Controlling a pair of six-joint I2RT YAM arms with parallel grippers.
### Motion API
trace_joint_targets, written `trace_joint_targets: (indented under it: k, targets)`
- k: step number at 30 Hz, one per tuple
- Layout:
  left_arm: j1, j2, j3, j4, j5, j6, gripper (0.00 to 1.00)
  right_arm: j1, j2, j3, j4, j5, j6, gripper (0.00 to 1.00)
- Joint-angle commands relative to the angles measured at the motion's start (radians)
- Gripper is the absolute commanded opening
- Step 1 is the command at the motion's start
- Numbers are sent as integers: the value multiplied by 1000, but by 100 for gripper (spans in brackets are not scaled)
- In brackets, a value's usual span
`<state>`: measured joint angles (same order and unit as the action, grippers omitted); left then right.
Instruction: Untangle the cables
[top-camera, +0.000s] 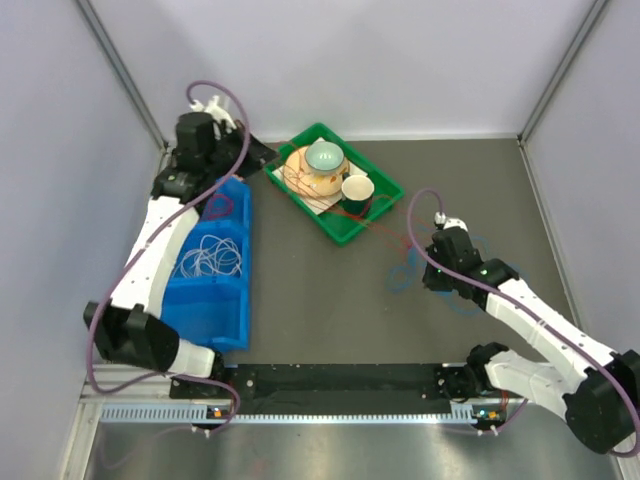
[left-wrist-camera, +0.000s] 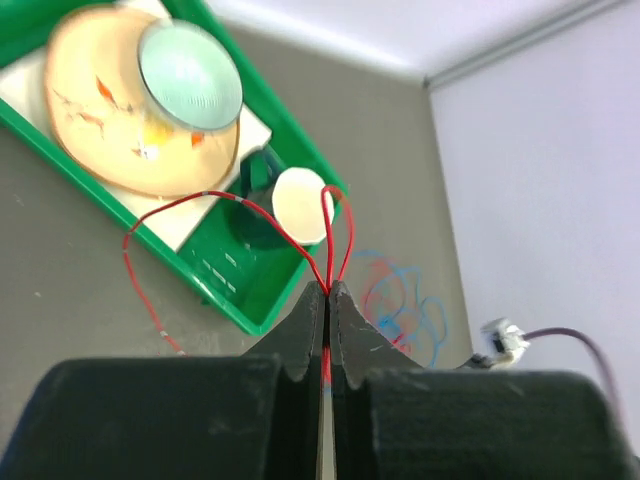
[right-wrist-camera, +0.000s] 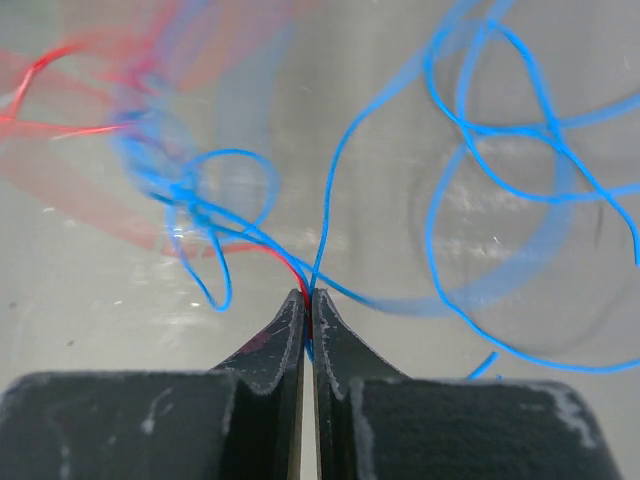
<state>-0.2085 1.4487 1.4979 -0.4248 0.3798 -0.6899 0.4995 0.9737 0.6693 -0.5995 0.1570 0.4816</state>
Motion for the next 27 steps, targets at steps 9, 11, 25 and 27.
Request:
trace_joint_targets:
  k: [9,11,25,27]
  targets:
    - [142,-199,247,-87,28,36,0,-118,108,-69,43,25,169,0]
    - [146,-188,394,-204,5,105,0,-136,102,-80,47,29,181,0]
    - [147,-165,619,-401,-205,220,0,-254,-4,-146,87,84,203,0]
    - [147,-162,634,-404,-222,221,0,-256,-6,-136,87,116,196,0]
